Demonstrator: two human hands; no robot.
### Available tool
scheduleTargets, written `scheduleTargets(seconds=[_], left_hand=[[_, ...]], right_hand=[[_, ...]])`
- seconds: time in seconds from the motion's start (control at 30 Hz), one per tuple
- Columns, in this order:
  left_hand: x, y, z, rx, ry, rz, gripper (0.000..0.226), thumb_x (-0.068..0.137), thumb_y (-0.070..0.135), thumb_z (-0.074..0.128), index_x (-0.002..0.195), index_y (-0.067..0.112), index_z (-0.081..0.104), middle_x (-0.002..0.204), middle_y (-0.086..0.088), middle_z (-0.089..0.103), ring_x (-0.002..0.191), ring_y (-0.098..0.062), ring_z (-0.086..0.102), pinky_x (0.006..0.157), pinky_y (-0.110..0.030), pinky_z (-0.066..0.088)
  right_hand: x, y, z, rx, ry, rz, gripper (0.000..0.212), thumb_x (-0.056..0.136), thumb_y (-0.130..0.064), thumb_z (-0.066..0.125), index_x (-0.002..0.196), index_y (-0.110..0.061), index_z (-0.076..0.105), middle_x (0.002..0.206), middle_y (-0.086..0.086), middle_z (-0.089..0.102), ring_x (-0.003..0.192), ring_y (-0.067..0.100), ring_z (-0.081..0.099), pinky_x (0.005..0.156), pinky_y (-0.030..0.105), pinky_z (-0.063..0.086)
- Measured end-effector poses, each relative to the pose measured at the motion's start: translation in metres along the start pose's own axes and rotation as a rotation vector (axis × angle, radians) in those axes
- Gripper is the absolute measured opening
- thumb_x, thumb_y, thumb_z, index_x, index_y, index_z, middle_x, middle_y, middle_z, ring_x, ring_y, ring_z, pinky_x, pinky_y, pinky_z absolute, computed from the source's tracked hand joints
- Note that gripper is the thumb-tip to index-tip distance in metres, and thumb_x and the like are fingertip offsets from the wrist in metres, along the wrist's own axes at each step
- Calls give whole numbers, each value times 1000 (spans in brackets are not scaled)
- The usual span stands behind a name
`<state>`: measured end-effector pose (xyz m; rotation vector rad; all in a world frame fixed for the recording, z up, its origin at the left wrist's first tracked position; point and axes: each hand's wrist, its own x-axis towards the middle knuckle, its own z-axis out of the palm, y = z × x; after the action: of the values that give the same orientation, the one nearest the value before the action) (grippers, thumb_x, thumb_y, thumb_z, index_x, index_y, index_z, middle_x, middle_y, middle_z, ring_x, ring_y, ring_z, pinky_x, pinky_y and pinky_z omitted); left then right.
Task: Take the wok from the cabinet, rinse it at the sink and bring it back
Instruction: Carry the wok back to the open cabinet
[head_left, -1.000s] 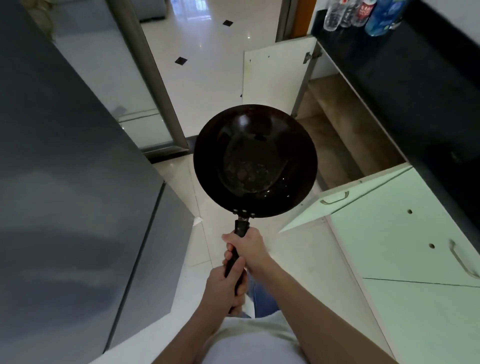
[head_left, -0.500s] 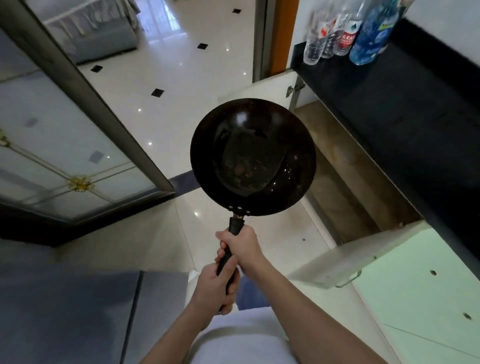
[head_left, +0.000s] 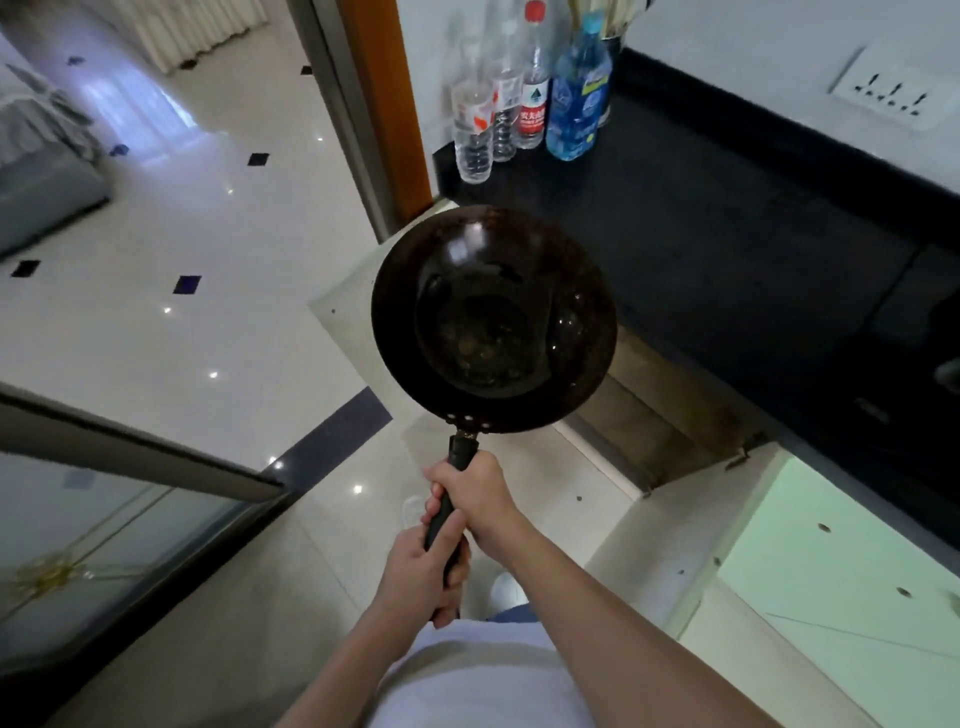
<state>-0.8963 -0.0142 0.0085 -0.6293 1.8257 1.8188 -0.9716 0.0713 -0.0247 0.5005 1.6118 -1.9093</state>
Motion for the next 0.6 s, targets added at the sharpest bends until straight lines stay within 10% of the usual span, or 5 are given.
scheduleTargets(seconds=[0.6], left_hand=[[204,167,5,234,-519,-54,40,96,38,54,72,6,50,51,-4,41,37,-14,29,35,-22,28]], right_hand=[[140,-152,-55,137,559,35,28,72,-31,73,59,-10,61,58,12,65,59,29,69,73,50,60]])
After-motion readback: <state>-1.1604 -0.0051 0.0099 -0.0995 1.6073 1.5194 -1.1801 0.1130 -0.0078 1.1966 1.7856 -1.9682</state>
